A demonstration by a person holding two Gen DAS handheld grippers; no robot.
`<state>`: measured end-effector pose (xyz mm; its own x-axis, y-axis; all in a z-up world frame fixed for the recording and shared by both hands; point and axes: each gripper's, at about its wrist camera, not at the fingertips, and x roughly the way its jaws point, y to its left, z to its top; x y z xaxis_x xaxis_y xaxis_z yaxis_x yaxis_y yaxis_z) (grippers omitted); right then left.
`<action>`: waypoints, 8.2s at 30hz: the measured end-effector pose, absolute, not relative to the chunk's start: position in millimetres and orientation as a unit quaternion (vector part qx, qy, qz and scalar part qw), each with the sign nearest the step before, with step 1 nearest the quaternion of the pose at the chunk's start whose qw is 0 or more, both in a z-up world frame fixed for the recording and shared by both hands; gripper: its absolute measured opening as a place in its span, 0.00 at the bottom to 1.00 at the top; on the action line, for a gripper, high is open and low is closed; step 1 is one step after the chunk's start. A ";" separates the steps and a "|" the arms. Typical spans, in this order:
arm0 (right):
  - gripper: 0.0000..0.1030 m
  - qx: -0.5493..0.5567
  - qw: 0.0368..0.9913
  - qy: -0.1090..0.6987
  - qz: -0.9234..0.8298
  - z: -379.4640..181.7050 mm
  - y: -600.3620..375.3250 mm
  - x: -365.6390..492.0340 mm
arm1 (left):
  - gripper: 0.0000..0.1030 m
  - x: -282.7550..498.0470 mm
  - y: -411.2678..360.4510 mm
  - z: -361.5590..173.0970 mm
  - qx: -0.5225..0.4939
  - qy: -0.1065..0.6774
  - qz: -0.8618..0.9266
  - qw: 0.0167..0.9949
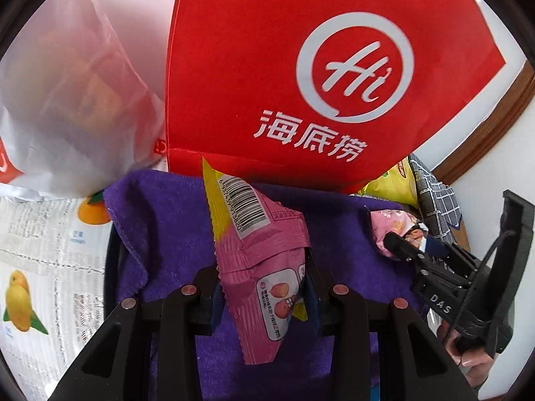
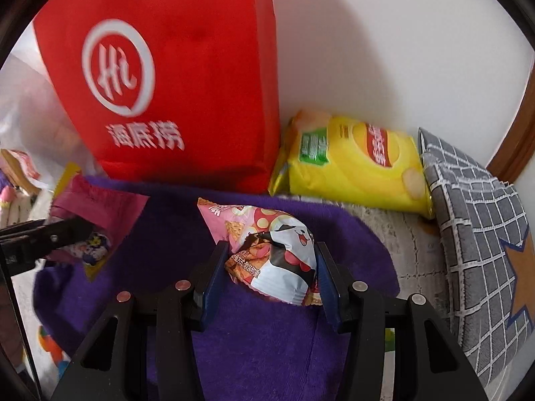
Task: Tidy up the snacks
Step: 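Carry both held snack bags over the purple towel with both tools, then lower both snack bags onto the purple towel and open both tools, then grasp the white snack packet with the left tool while the right tool grasps the yellow triangular snack bag, then carry the white packet and yellow triangular bag over the purple towel with both tools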
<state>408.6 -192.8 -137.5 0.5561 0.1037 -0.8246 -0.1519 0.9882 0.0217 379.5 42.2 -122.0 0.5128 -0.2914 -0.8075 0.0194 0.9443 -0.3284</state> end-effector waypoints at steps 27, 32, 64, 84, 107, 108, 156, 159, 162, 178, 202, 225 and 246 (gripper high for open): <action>0.92 -0.008 0.910 0.414 0.034 -70.0 -207.8 351.8 | 0.68 343.0 28.3 -67.6 -0.089 0.444 -0.057 0.890; 0.92 -0.018 0.927 0.372 0.033 -59.6 -221.5 305.7 | 0.68 302.6 34.9 -48.4 -0.086 0.410 -0.064 0.906; 0.48 -0.003 0.890 0.455 0.015 -181.9 -260.5 172.6 | 0.70 139.9 49.4 -116.2 -0.075 0.452 -0.030 0.888; 0.42 0.003 0.901 0.433 -0.014 -171.7 -285.1 121.8 | 0.70 95.3 16.9 -161.6 -0.126 0.520 -0.117 0.837; 0.42 -0.020 0.908 0.418 0.021 -170.1 -270.5 114.7 | 0.52 117.1 -11.2 -173.9 -0.019 0.499 -0.069 0.863; 0.42 -0.022 0.909 0.416 0.022 -170.0 -269.9 113.6 | 0.52 116.8 -8.5 -174.4 -0.019 0.497 -0.071 0.865; 0.42 -0.006 0.922 0.386 0.015 -129.1 -267.7 105.7 | 0.54 104.1 26.2 -132.1 -0.015 0.415 -0.042 0.909; 0.42 -0.008 0.930 0.368 0.024 -110.7 -261.5 113.4 | 0.54 110.9 27.8 -116.7 -0.013 0.405 -0.036 0.914; 0.42 -0.009 0.935 0.352 0.034 -92.0 -255.4 127.7 | 0.54 124.3 29.9 -102.0 -0.018 0.397 -0.032 0.917; 0.42 -0.008 0.947 0.314 0.062 -32.9 -223.2 262.3 | 0.54 239.4 36.1 -34.9 -0.030 0.364 -0.006 0.931; 0.42 -0.031 0.917 0.392 0.067 -96.7 -207.7 348.6 | 0.55 342.7 53.1 -86.6 -0.050 0.428 0.010 0.902; 0.42 -0.037 0.906 0.413 0.080 -107.6 -204.2 353.1 | 0.55 354.7 53.5 -110.5 -0.051 0.462 0.017 0.885; 0.42 -0.056 0.889 0.447 0.082 -118.2 -201.9 358.7 | 0.55 360.3 49.2 -117.1 -0.035 0.480 0.024 0.876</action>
<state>358.7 -201.9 -118.2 0.5862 0.0950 -0.8046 -0.1954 0.9804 -0.0265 360.3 49.2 -117.1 0.5382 0.0086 -0.8428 -0.0754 0.9964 -0.0379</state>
